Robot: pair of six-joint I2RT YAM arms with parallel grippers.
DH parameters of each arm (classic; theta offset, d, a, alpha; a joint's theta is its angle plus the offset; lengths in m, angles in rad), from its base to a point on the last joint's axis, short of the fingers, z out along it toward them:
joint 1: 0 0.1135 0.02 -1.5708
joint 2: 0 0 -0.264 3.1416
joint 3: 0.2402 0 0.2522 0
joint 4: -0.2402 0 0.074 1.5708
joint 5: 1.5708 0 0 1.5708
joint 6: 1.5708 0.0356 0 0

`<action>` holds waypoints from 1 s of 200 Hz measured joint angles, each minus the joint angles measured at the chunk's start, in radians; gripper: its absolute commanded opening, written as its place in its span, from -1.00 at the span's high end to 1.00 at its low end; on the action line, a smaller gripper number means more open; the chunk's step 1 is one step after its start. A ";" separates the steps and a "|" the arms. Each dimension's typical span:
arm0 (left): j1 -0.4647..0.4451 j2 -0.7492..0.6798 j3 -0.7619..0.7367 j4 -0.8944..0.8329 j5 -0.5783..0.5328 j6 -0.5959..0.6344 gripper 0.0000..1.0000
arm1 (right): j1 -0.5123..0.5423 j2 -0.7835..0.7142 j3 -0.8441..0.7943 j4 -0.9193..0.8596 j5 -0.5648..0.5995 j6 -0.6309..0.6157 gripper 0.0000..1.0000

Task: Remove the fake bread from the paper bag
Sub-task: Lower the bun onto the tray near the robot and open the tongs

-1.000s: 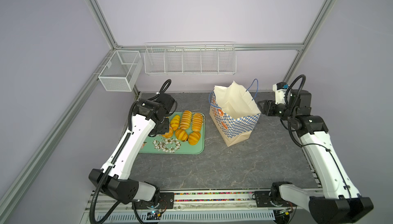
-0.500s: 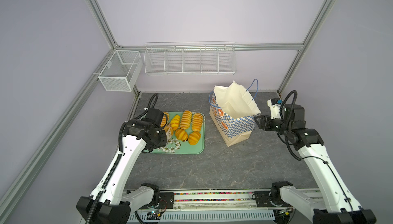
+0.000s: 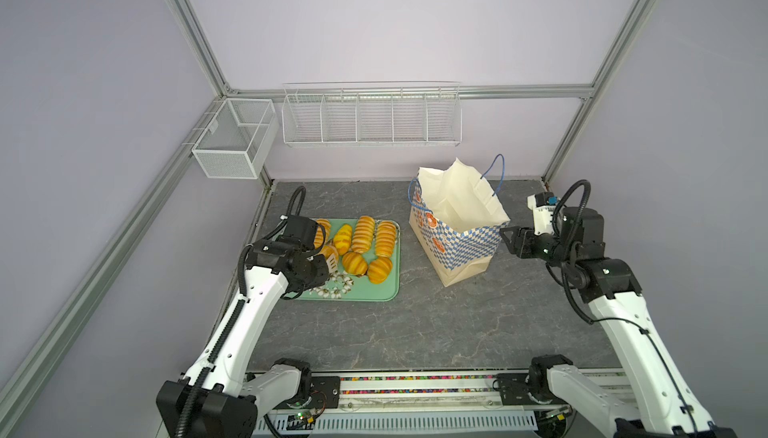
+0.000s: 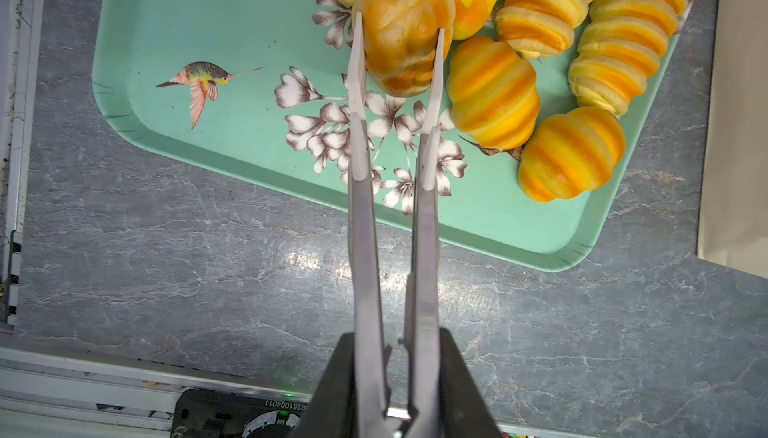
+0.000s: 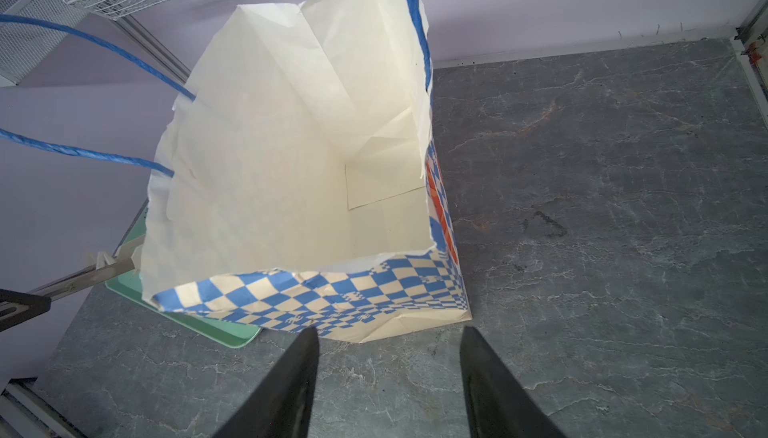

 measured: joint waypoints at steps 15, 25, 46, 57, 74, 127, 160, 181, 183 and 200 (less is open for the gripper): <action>0.000 -0.008 0.000 -0.001 0.000 0.002 0.82 | 0.000 -0.007 0.000 -0.004 0.000 0.000 -0.14; 0.000 -0.013 0.000 -0.005 0.001 0.004 0.84 | 0.000 -0.011 0.000 -0.008 0.000 0.000 -0.14; 0.000 -0.028 0.002 -0.024 0.013 0.007 0.86 | 0.001 -0.019 0.000 -0.012 0.001 0.000 -0.14; 0.000 -0.037 0.008 -0.045 0.028 0.008 0.87 | 0.001 -0.023 0.000 -0.017 0.003 0.000 -0.14; 0.000 -0.047 0.024 -0.082 0.059 0.016 0.88 | 0.001 -0.027 0.000 -0.027 0.009 0.000 -0.14; 0.000 -0.040 0.039 -0.151 0.101 0.030 0.76 | 0.001 -0.041 0.000 -0.052 0.026 -0.002 -0.15; 0.000 -0.005 0.051 -0.174 0.098 0.032 0.59 | 0.001 -0.060 0.000 -0.059 0.032 -0.006 -0.15; 0.000 0.011 0.083 -0.190 0.097 0.033 0.55 | 0.001 -0.069 0.000 -0.064 0.045 -0.011 -0.15; 0.000 0.011 0.087 -0.192 0.097 0.033 0.54 | 0.001 -0.070 0.000 -0.065 0.045 -0.012 -0.15; 0.000 0.013 0.114 -0.208 0.093 0.033 0.47 | 0.001 -0.074 0.000 -0.068 0.050 -0.014 -0.15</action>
